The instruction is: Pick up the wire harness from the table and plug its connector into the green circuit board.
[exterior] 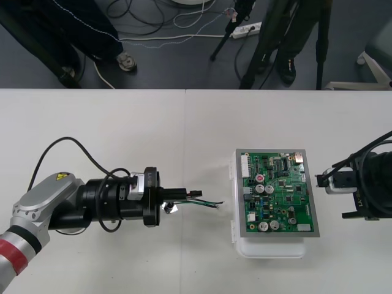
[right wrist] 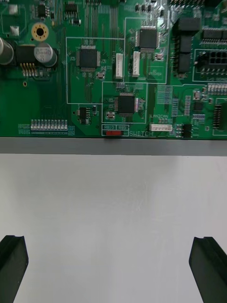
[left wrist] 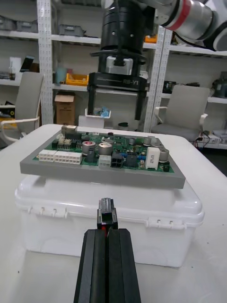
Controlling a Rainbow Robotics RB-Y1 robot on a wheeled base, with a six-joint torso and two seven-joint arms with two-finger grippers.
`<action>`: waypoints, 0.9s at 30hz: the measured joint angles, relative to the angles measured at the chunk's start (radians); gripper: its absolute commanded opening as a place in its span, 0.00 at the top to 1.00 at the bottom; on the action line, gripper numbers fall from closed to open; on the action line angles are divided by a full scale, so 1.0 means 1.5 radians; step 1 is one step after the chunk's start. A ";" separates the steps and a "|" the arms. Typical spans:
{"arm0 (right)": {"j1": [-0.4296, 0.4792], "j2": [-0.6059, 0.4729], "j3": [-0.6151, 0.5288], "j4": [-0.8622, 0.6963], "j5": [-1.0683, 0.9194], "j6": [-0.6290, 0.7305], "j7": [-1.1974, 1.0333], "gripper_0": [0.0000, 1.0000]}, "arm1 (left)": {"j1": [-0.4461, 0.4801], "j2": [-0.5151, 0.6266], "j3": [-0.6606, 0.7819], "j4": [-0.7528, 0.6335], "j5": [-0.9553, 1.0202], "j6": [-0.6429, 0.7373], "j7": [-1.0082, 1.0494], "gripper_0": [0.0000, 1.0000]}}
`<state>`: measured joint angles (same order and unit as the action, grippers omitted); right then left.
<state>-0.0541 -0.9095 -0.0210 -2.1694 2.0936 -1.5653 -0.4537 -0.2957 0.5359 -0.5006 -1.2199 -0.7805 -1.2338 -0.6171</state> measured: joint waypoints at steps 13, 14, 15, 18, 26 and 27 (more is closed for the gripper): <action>-0.038 0.000 0.110 0.000 0.100 0.000 0.000 0.00 | -0.024 -0.027 -0.018 0.000 -0.018 -0.003 -0.017 1.00; -0.040 0.000 0.118 0.000 0.105 0.000 0.000 0.00 | -0.024 -0.030 -0.018 0.001 -0.020 -0.003 -0.017 1.00; -0.043 0.000 0.125 0.000 0.111 0.000 0.000 0.00 | -0.024 -0.032 -0.019 0.001 -0.021 -0.003 -0.017 1.00; -0.048 0.000 0.144 0.000 0.129 0.000 0.000 0.00 | -0.025 -0.038 -0.024 0.001 -0.021 -0.002 -0.017 1.00; -0.066 0.000 0.189 0.000 0.177 0.000 -0.001 0.00 | -0.039 -0.048 -0.043 0.001 -0.027 0.012 -0.017 1.00; -0.067 0.001 0.191 0.000 0.180 0.000 -0.001 0.00 | -0.041 -0.049 -0.043 0.001 -0.030 0.014 -0.017 1.00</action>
<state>-0.1539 -0.9082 0.2655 -2.1697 2.3631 -1.5653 -0.4551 -0.3569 0.4625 -0.5652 -1.2188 -0.8255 -1.2128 -0.6423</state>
